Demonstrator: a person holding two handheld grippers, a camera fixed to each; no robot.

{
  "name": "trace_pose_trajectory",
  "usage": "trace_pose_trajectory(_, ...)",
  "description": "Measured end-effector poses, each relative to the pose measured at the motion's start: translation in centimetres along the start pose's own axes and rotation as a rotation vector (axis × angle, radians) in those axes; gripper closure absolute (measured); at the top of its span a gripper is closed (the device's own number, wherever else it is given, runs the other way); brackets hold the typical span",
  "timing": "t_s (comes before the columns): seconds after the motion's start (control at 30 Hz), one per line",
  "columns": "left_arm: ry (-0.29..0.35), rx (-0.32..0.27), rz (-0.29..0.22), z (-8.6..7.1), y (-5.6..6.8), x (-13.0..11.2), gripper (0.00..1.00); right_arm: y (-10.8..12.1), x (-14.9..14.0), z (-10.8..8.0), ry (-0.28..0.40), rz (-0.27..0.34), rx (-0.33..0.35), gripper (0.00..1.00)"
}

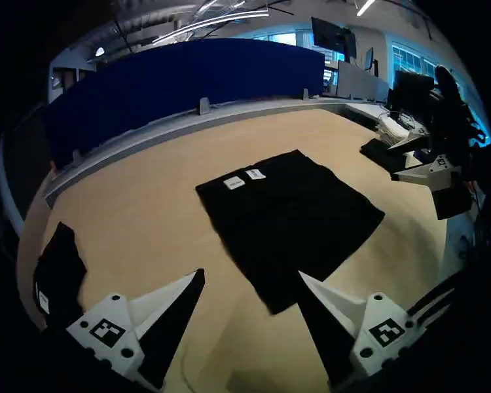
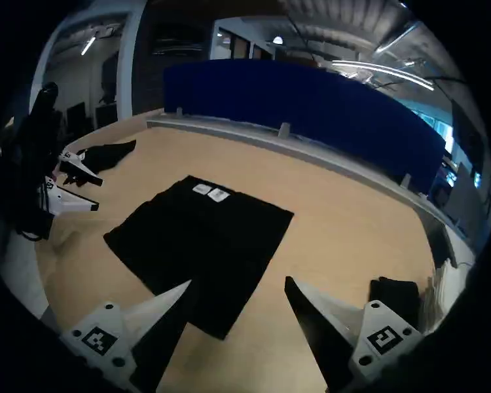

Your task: Fold towel

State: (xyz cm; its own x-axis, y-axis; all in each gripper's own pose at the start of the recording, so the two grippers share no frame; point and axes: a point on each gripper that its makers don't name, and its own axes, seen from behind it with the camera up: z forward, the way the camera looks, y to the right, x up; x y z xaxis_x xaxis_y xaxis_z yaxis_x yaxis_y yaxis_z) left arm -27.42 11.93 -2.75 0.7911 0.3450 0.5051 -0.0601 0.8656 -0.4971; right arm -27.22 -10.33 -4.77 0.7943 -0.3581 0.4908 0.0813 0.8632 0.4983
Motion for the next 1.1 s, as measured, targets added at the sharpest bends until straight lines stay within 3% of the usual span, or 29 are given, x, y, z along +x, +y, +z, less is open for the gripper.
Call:
trace_pose_trajectory(0.27, -0.073, -0.036, 0.001, 1.6, 1.3, -2.7, 0.04, -0.6, -3.3, 0.8, -0.075, -0.014, 0.019, 0.0)
trace_pose_trajectory(0.57, -0.152, -0.079, 0.014, 2.3, 2.6, -5.1, 0.04, -1.3, -6.4, 0.9, -0.145, -0.016, 0.042, 0.0)
trace_pose_trajectory(0.97, -0.199, -0.092, -0.018, 2.6, 3.3, -6.0, 0.04, -1.3, -8.5, 1.3, -0.2, -0.005, 0.052, 0.06)
trace_pose_trajectory(1.1, -0.212, -0.086, -0.004, 2.9, 3.4, -6.3, 0.04, -1.4, -8.9, 1.4, -0.208, -0.002, 0.055, 0.06)
